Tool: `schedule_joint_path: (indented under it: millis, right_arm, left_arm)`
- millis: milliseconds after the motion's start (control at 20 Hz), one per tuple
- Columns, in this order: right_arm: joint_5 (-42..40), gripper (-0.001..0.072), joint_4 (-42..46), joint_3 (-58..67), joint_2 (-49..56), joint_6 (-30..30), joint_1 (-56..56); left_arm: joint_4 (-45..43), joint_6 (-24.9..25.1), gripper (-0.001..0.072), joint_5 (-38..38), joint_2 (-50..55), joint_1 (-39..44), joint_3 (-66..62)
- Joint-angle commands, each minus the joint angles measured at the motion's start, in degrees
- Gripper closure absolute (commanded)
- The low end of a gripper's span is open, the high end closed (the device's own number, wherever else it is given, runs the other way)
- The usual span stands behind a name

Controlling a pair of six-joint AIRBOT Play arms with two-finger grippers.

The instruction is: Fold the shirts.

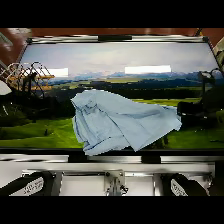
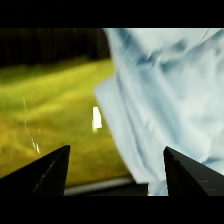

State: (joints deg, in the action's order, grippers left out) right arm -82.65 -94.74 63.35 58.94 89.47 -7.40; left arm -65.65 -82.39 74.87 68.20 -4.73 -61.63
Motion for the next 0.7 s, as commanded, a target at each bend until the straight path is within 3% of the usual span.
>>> schedule_joint_path:
  millis: [0, 50, 200, 350, 550, 650]
  right_arm:
    - [-5.9, 0.0150, -18.2, -5.6, -0.9, 5.3, -8.7]
    - [-5.9, 0.0040, -19.5, -7.8, -0.9, 5.6, -8.7]
    - [-4.0, 0.0040, -22.8, -13.2, -0.9, 5.6, -8.5]
    - [-2.3, 0.0040, -23.3, -15.3, -0.9, 5.6, -8.5]
    - [-1.4, 0.0040, -23.3, -15.3, -0.9, 5.6, -8.5]
    - [-1.3, 0.0040, -23.3, -15.3, -0.9, 5.6, -8.5]
  left_arm:
    - [2.8, 0.9, 0.0036, 1.2, 0.1, -0.9, 10.4]
    - [3.9, 0.9, 0.0036, -1.6, 0.1, 0.1, 13.1]
    - [6.3, 0.9, 0.0014, -10.6, 0.5, 4.1, 18.8]
    - [6.6, 0.9, -0.0013, -14.2, 2.8, 7.8, 19.6]
    - [8.0, 1.9, -0.0013, -23.3, 3.9, 7.6, 18.0]
    - [10.3, 4.0, -0.0013, -23.7, 5.0, 7.7, 16.9]
